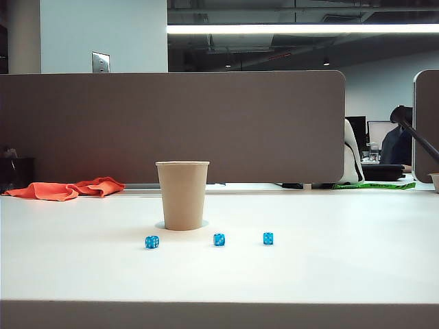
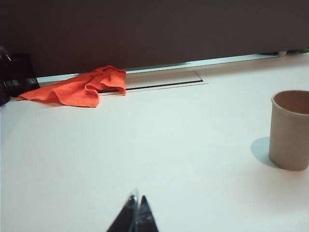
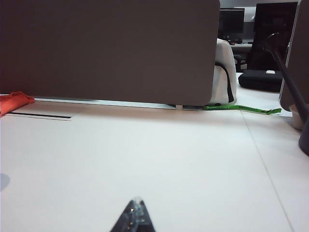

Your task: Pick up the dice with a different color and drop it into the paper cup.

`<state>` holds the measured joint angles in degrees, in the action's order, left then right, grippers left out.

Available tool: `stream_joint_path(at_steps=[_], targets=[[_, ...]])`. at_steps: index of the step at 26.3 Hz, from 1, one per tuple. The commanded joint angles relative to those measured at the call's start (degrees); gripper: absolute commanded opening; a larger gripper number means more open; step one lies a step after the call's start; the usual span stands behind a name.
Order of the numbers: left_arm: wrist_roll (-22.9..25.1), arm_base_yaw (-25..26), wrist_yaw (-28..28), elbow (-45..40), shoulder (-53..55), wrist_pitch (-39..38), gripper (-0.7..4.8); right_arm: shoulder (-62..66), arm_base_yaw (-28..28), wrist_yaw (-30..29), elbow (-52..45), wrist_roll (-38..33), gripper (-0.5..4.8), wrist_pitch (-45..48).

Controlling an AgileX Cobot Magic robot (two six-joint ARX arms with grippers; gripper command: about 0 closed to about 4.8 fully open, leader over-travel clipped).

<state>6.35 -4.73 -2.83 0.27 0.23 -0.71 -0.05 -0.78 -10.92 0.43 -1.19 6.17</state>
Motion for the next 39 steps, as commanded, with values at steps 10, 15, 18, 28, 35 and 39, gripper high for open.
stream_joint_path(at_steps=[10, 15, 18, 28, 35, 39], targets=[[-1.25, 0.22, 0.26, 0.13, 0.07, 1.70, -0.06, -0.04, -0.72, 2.47, -0.09, 1.90, -0.01, 1.20], [-3.45, 4.63, -1.42, 0.13, 0.07, 3.23, -0.06, -0.04, -3.69, 1.79, -0.09, 1.22, -0.01, 1.14], [-3.82, 8.20, -5.16, 0.15, 0.07, 3.54, -0.06, -0.04, -3.78, 1.55, -0.09, 1.18, -0.01, 0.87], [-7.45, 7.76, -4.09, 0.17, 0.07, 4.07, -0.06, -0.04, -3.74, 0.44, -0.09, 1.18, -0.01, -0.57], [-7.43, 5.95, -3.41, 0.17, 0.07, 4.26, -0.06, -0.04, -3.45, 0.24, -0.09, 1.18, -0.01, -2.91], [-8.59, 5.92, -3.87, 0.17, 0.07, 4.24, -0.06, -0.04, -3.45, -1.88, -0.09, 0.74, -0.01, -2.93]])
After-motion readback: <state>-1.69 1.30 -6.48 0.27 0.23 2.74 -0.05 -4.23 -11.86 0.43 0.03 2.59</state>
